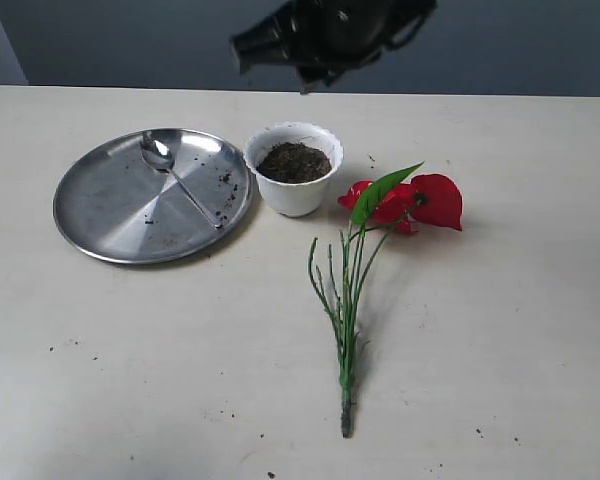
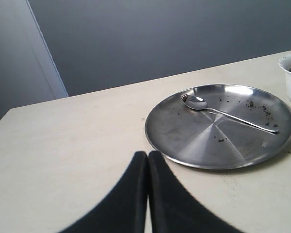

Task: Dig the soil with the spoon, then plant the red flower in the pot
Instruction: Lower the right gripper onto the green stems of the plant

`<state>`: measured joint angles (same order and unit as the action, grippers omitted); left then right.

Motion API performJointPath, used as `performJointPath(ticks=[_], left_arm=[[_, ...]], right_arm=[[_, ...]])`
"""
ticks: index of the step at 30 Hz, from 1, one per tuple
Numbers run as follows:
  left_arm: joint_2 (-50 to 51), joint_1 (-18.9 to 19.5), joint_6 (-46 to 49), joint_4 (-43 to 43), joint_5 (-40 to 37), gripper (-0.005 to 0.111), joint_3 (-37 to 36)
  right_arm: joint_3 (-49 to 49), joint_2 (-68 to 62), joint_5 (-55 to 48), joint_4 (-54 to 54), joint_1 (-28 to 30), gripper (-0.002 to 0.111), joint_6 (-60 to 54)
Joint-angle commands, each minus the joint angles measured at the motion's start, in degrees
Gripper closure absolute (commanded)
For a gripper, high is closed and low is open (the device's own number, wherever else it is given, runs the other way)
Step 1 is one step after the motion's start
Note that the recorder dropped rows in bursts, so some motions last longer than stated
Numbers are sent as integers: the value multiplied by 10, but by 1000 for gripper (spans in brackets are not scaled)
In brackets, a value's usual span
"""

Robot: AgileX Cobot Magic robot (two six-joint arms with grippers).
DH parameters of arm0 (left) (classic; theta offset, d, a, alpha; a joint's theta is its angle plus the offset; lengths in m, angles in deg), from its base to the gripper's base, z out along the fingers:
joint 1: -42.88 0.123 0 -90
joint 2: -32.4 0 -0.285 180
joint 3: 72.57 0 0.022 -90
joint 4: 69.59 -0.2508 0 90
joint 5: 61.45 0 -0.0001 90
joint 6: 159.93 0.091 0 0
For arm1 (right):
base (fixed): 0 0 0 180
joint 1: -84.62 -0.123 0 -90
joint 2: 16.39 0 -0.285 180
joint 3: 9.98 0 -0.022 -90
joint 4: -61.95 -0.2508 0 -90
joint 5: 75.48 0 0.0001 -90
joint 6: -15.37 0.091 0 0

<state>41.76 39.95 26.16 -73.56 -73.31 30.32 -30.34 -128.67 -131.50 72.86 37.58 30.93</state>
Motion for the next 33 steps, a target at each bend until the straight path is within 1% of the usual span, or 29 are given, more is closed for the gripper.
performJointPath(ticks=[1, 4, 6, 8, 10, 14, 16, 19, 23, 29, 31, 33], left_arm=[[-2, -1, -3, -1, 3, 106, -1], [-2, -1, -3, -1, 3, 106, -1], [-2, -1, -3, -1, 3, 106, -1], [-2, -1, -3, -1, 3, 106, -1], [-2, -1, -3, -1, 3, 106, -1], [-2, -1, -3, -1, 3, 106, -1], [-2, -1, -3, -1, 3, 106, -1], [-2, -1, -3, -1, 3, 106, -1], [-2, -1, -3, -1, 3, 106, -1], [-2, -1, -3, -1, 3, 106, -1], [-2, -1, -3, -1, 3, 106, -1], [-2, -1, -3, -1, 3, 106, -1]], right_arm=[[205, 107, 130, 5, 2, 83, 83], [330, 154, 215, 4, 2, 83, 148], [390, 172, 271, -5, 2, 82, 162], [421, 176, 299, -22, 2, 79, 162], [441, 171, 313, -41, 2, 70, 162], [447, 144, 315, -58, 2, 45, 162], [447, 126, 318, -58, 2, 40, 173], [447, 64, 350, -58, 3, 40, 213], [447, 21, 384, -62, 4, 40, 234], [427, -47, 378, -65, 4, 41, 236], [414, -62, 369, -65, 4, 46, 236], [412, -63, 369, -65, 4, 61, 236]])
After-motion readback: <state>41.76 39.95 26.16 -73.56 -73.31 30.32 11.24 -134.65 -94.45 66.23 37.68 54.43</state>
